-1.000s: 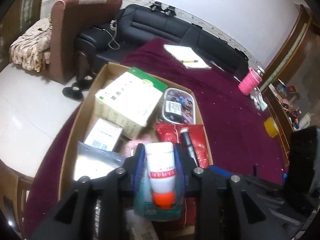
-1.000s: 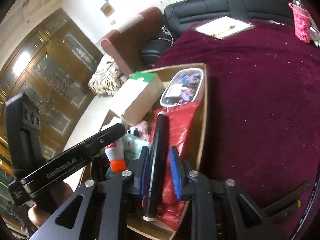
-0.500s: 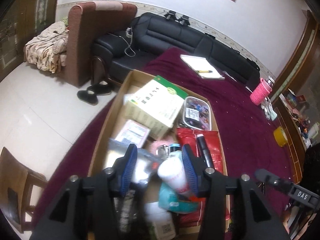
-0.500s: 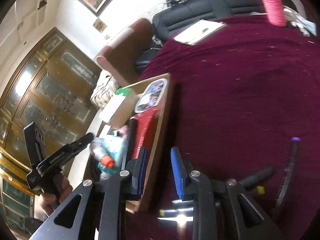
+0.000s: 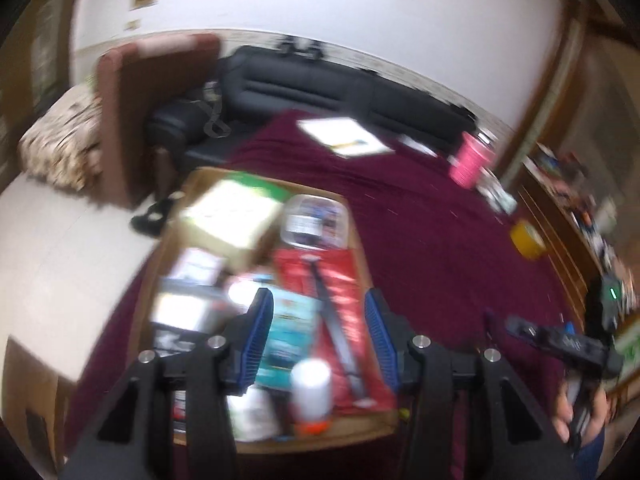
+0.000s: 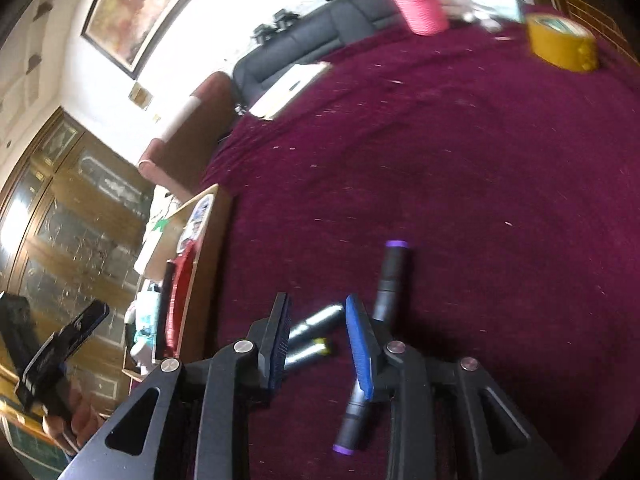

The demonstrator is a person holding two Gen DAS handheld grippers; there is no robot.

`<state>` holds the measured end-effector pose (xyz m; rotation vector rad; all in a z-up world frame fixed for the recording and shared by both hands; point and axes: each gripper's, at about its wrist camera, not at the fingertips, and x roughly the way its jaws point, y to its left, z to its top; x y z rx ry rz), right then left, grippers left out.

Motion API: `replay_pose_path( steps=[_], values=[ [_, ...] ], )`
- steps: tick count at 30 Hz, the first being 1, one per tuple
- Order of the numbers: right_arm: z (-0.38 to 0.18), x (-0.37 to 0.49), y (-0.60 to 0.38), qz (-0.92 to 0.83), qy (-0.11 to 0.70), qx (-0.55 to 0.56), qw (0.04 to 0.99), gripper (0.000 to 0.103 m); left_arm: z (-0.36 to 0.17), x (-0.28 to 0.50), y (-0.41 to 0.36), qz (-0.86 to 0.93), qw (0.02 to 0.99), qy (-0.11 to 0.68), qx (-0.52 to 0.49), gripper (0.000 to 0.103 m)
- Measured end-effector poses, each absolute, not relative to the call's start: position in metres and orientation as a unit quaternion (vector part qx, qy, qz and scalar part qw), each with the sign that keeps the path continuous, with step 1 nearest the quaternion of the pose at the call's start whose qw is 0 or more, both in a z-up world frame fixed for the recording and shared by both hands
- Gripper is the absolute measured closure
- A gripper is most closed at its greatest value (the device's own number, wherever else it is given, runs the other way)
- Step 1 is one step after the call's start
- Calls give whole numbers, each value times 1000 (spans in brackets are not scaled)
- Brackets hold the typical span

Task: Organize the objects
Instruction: 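Grasp a purple-capped marker with the right tool while the left tool returns to the markers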

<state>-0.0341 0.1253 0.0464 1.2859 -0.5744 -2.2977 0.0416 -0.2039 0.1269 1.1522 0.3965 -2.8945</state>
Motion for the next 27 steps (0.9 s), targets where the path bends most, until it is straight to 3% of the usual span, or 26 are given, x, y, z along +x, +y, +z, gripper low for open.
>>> replay_pose_path(
  steps=[6, 15, 20, 22, 27],
  values=[
    [43, -34, 127, -845, -181, 460, 204, 70, 112, 43, -125, -914, -76, 27, 397, 56],
    [38, -37, 133, -839, -188, 465, 209, 69, 62, 81, -37, -870, -161, -202, 420, 56],
    [35, -37, 135, -839, -190, 466, 207, 68, 49, 76, -31, -853, -176, -208, 446, 60],
    [34, -37, 134, -837, -191, 468, 208, 68, 43, 74, -34, -844, -188, -205, 459, 80],
    [34, -37, 134, -837, -189, 471, 205, 68, 38, 63, -41, -845, -179, -192, 466, 82]
  ],
)
